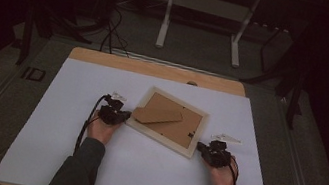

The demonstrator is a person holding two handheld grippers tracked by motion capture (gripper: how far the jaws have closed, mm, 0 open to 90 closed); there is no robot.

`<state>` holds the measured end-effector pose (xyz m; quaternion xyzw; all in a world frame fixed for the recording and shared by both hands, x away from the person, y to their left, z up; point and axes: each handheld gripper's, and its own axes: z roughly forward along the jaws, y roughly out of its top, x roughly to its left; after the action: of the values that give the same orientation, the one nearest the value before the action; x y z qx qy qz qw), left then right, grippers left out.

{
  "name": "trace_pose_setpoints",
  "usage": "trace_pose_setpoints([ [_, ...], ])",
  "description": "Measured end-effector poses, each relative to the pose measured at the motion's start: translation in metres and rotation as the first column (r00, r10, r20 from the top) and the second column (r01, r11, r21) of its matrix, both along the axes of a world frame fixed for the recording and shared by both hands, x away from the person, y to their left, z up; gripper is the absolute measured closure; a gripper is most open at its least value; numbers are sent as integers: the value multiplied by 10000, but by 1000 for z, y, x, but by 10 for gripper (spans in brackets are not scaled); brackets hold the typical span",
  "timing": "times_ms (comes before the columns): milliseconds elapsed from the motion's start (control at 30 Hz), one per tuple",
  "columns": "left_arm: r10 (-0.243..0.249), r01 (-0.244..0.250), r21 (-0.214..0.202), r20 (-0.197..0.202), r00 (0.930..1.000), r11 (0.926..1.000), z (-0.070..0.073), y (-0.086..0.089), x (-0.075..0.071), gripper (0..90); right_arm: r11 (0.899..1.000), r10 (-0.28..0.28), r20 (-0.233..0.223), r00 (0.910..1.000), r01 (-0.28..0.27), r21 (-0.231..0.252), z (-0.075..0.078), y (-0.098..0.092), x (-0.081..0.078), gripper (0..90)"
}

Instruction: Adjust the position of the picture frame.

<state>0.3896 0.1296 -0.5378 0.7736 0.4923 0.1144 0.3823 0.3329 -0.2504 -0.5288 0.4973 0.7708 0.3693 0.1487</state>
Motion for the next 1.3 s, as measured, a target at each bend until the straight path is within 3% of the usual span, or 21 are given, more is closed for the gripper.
trace_pose_setpoints([
  [67,32,-32,-107,0,10000,9999,-1,0,-4,900,10000,-58,-8,10000,58,-13,0,0,0,897],
  [267,73,-72,44,-213,9997,10000,2,-2,-11,900,9987,-515,-79,9986,515,8,-1,1,1,897],
  [533,109,-106,150,-216,9997,9998,2,-4,-21,900,9937,-1119,-117,9937,1119,12,-1,3,5,898],
  [700,-71,74,218,-131,9999,9997,2,-1,-28,900,9937,-1108,-163,9937,1110,120,-1,3,6,897],
  [1000,313,-312,77,-51,9995,9995,0,-1,-40,900,9932,-1164,-195,9930,1163,-36,0,7,7,899],
  [1300,313,-311,94,-150,9994,9995,1,5,-52,900,9920,-1221,-58,9925,1218,-340,1,16,9,900],
])
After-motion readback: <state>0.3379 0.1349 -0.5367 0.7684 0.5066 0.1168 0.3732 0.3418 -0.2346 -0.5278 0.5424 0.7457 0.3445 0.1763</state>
